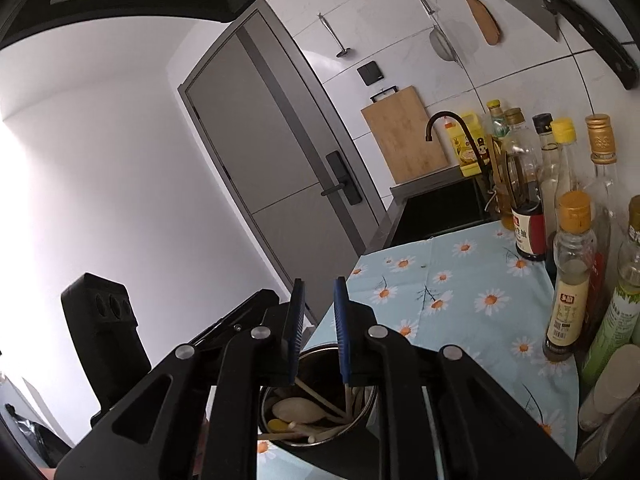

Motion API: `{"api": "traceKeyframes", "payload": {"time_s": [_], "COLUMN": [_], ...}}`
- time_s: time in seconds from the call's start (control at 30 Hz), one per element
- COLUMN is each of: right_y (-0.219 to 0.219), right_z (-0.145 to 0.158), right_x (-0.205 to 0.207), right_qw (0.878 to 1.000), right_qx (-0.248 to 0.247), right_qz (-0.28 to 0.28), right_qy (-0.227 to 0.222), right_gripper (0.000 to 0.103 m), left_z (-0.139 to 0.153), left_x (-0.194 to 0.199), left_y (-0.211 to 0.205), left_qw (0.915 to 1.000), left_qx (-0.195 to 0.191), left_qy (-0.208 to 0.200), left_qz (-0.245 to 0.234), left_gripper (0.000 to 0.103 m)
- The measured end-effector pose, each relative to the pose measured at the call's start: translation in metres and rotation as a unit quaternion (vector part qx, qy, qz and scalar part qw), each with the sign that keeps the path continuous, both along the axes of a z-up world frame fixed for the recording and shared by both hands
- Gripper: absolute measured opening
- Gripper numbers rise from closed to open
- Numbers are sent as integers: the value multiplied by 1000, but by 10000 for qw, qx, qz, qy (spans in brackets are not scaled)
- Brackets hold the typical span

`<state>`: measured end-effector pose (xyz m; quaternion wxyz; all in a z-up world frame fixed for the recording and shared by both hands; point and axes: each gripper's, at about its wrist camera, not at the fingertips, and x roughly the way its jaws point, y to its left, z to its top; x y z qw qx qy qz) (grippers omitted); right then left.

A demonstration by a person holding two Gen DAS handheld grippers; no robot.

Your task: Organize utensils

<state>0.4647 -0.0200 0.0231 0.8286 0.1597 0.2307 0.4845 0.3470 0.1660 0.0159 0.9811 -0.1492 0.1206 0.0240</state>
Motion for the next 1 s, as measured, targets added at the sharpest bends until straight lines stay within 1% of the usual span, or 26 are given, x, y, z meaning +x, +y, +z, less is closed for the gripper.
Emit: {"api": "traceKeyframes", "payload": {"time_s": [0.13, 0.17, 0.27, 0.4, 0.43, 0.53, 0.6, 0.63, 0.7, 0.83, 0.9, 0.93, 0.97, 1.0], "right_y": [-7, -9, -13, -27, -31, -44, -52, -55, -61, -75, -79, -82, -87, -91], "right_z": [6, 8, 13, 21, 23, 27, 30, 30, 30, 26, 22, 20, 19, 18], "right_x": [-6, -9, -20, -37, -41, -56, -67, -71, -81, -105, -115, -121, -130, -136], "right_qw": [10000, 10000, 9999, 9996, 9995, 9988, 9984, 9984, 9983, 9971, 9966, 9962, 9958, 9955], "right_qx": [63, 64, -16, -112, -124, -229, -283, -305, -369, -533, -651, -732, -790, -825], "right_qz": [11, 33, 21, -7, -6, -159, -162, -146, -74, -95, -97, -120, -148, -172], "right_qy": [-3, -21, -117, -262, -286, -400, -463, -458, -450, -531, -486, -446, -433, -436], "right_gripper": [17, 18, 20, 20, 20, 25, 25, 26, 32, 39, 40, 42, 44, 45], "left_z": [5, 6, 14, 23, 25, 29, 31, 32, 33, 31, 30, 29, 29, 29], "left_x": [-9, -12, -22, -42, -47, -63, -76, -82, -98, -124, -136, -144, -152, -158], "left_y": [-3, -3, -5, -7, -9, -15, -19, -20, -23, -31, -35, -38, -40, -43], "left_qw": [10000, 10000, 9999, 9999, 9999, 9998, 9996, 9996, 9996, 9994, 9992, 9990, 9990, 9989], "left_qx": [28, 24, 103, 57, 74, 179, 223, 246, 226, 273, 295, 282, 247, 253], "left_qy": [1, 3, -35, -119, -102, 25, 80, 100, 112, 217, 286, 343, 369, 380], "left_qz": [13, -1, 34, 85, 90, 127, 131, 132, 125, 23, -30, -14, -49, -77], "left_gripper": [18, 18, 18, 19, 19, 19, 19, 24, 30, 30, 30, 32, 35, 41]}}
